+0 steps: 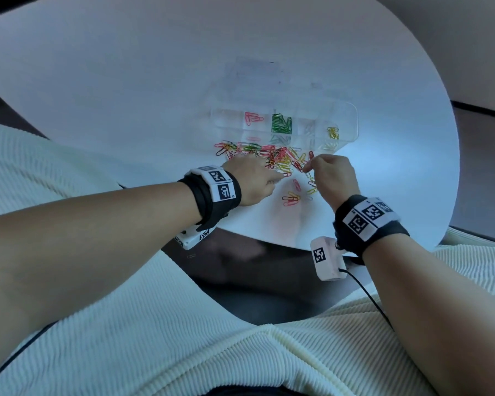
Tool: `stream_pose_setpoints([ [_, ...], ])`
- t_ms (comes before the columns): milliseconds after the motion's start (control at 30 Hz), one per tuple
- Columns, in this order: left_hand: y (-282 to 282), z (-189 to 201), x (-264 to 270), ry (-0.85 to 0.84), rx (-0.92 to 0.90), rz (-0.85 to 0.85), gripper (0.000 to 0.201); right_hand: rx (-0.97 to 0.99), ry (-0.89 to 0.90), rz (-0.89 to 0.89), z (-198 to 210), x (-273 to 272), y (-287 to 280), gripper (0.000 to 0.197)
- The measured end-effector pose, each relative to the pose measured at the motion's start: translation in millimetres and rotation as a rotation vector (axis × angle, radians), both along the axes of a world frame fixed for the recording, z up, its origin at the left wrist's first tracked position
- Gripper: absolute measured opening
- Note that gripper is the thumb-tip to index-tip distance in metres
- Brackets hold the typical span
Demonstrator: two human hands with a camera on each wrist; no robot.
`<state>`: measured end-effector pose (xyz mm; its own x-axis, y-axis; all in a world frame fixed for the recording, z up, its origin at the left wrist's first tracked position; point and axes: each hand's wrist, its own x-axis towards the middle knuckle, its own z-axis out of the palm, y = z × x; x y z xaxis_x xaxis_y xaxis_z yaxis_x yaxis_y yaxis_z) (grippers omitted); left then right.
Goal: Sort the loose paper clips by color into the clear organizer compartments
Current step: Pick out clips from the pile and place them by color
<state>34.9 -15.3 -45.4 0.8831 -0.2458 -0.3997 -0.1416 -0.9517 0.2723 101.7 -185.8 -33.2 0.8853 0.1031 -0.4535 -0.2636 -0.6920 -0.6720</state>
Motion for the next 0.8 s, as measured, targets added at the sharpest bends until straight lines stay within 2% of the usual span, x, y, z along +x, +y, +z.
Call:
stream_pose_setpoints([
  [100, 0, 2, 2, -0.029, 0.026, -0.014, 0.035, -0.175, -0.143, 0.173, -4, -1, 1, 0.027],
  [200, 0, 6, 4, -0.024, 0.038, -0.010, 0.033, -0.285, -0.163, 0.273, -14, -2, -1, 0.031],
  [300, 0, 8, 5, -0.007, 0.045, -0.001, 0.028, -0.330, -0.160, 0.299, -15, -4, -3, 0.033],
  [500, -1, 4, 5, -0.032, 0.052, 0.016, 0.022, -0.363, -0.173, 0.294, -15, -7, 0, 0.014],
  [800, -4, 6, 5, -0.008, 0.133, -0.046, 0.025, -0.463, -0.215, 0.357, -13, -14, 5, 0.022],
])
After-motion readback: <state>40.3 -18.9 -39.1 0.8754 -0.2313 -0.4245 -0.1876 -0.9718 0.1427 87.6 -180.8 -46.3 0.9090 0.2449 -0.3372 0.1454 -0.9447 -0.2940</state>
